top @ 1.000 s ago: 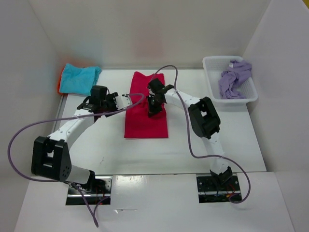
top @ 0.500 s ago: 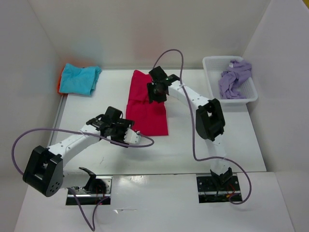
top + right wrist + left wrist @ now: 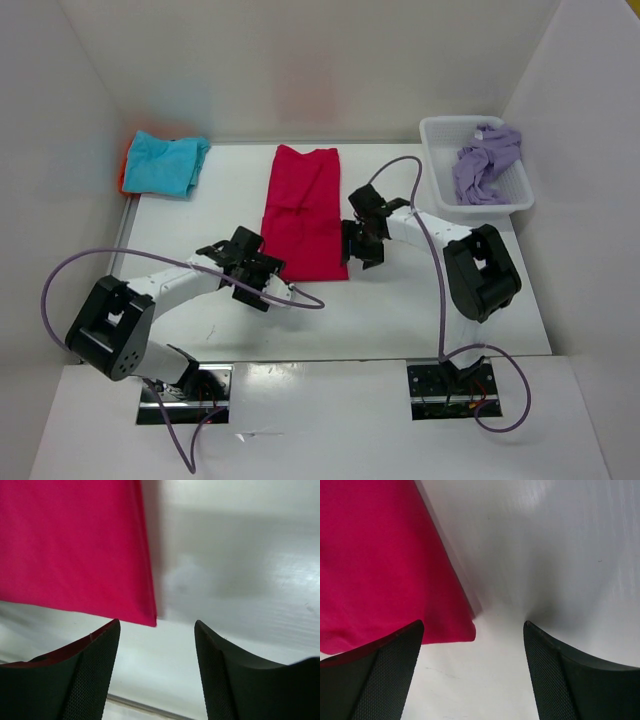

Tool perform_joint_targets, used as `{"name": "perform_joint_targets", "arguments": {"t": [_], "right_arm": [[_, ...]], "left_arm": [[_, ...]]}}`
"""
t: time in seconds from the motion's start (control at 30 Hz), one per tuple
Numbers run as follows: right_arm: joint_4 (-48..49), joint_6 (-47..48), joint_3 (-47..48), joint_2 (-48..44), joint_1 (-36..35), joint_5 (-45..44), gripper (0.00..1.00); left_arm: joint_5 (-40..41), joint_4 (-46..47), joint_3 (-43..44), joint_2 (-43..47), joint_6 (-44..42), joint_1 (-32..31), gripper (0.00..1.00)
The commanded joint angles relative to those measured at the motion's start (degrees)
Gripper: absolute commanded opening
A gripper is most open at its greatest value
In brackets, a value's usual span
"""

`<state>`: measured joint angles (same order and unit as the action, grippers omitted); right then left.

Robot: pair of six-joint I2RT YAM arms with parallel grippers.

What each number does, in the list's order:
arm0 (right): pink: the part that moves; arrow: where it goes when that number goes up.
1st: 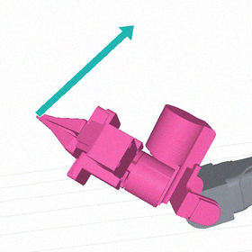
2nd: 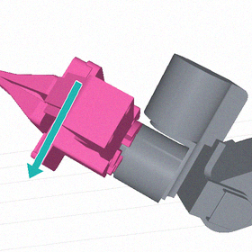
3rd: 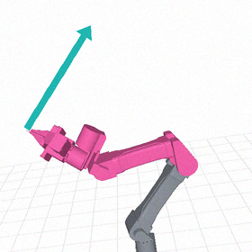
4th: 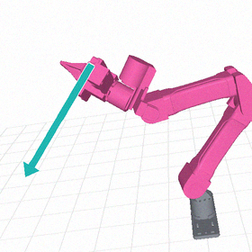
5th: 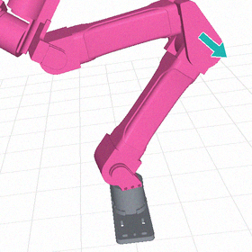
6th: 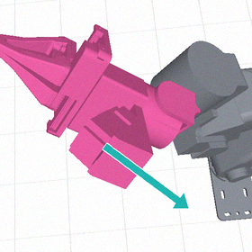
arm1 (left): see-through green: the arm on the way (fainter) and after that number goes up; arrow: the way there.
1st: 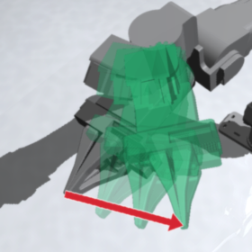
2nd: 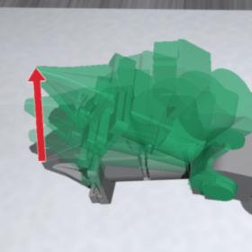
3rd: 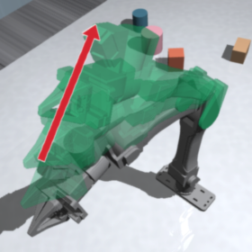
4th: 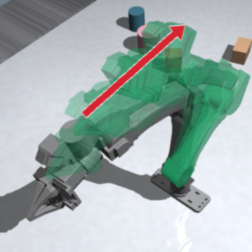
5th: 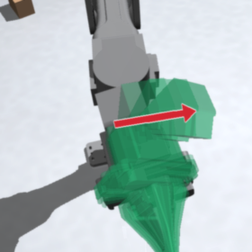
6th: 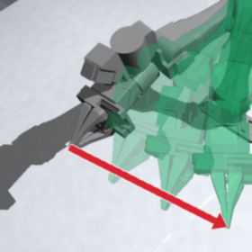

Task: Fold and stack the t-shirts
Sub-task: Grab one side of the 2/3 rectangular tshirt with both arms

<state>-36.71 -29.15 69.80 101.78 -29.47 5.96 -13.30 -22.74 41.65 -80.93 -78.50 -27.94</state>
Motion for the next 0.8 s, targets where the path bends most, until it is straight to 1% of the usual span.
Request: {"name": "perform_joint_targets", "arguments": {"t": [0.0,0.03,0.07,0.1,0.13,0.17,0.2,0.3,0.37,0.43,0.47,0.5,0.53,0.63,0.7,0.73,0.77], "right_arm": [[6.5,-3.5,-3.3,-3.4,-0.1,4.1,0.69],[7.2,-3.5,-3.8,-3.4,-0.1,4.9,0.7],[7.7,-4.1,-3.8,-2.7,-0.1,5.5,0.73],[8.2,-4.1,-4.5,-2.7,-0.1,5.5,0.78],[9.0,-4.7,-5.0,-2.2,-0.1,6.3,0.78],[9.0,-4.7,-5.0,-2.2,-0.1,7.3,0.78],[9.7,-5.2,-5.0,-1.5,-0.1,7.3,0.78],[12.0,-6.9,-6.5,-0.2,-0.1,10.0,0.78],[12.0,-7.8,-7.0,0.7,-0.1,10.0,0.78],[12.0,-8.5,-7.7,2.5,-0.1,10.6,0.74],[12.0,-8.5,-8.2,2.5,-0.1,11.5,0.74],[12.0,-9.0,-8.2,3.2,-0.1,12.1,0.73],[10.9,-9.0,-8.2,3.9,-0.1,12.1,0.73],[10.9,-10.2,-9.7,3.9,-0.1,10.6,0.73],[11.5,-10.2,-10.2,4.6,-0.1,11.6,0.67],[12.2,-10.2,-10.2,5.6,-0.1,12.2,0.64],[12.2,-10.2,-10.2,6.2,-0.1,12.2,0.57]], "left_arm": [[-0.1,3.1,-0.9,-1.4,-0.6,-0.4,0.86],[-0.1,4.0,-0.9,-1.4,0.4,-0.4,0.85],[0.9,6.1,-0.9,-2.0,0.9,-0.4,0.82],[1.5,7.4,-1.7,-2.7,1.4,-1.0,0.81],[1.5,9.4,-1.7,-2.7,1.9,-1.0,0.79],[2.1,9.4,-1.7,-2.7,2.5,-1.0,0.77],[2.1,9.4,-1.7,-3.2,2.5,-1.0,0.72],[2.1,9.4,-1.7,-3.7,1.2,-1.0,0.64],[2.1,9.4,-1.7,-3.7,0.3,-1.0,0.56],[2.1,9.4,-1.7,-3.7,0.3,-1.0,0.45],[2.1,9.4,-1.7,-4.2,0.3,-1.0,0.36],[2.1,9.4,-1.7,-4.2,0.3,-1.0,0.33],[2.1,9.4,-1.7,-4.2,0.3,-1.0,0.33],[2.1,9.4,-1.7,-4.2,0.3,-1.0,0.22],[2.1,9.4,-1.7,-4.2,0.3,-1.0,0.13],[2.1,9.4,-1.7,-4.2,0.3,-1.0,0.11],[2.1,9.4,-1.7,-4.2,0.3,-1.0,0.08]]}}
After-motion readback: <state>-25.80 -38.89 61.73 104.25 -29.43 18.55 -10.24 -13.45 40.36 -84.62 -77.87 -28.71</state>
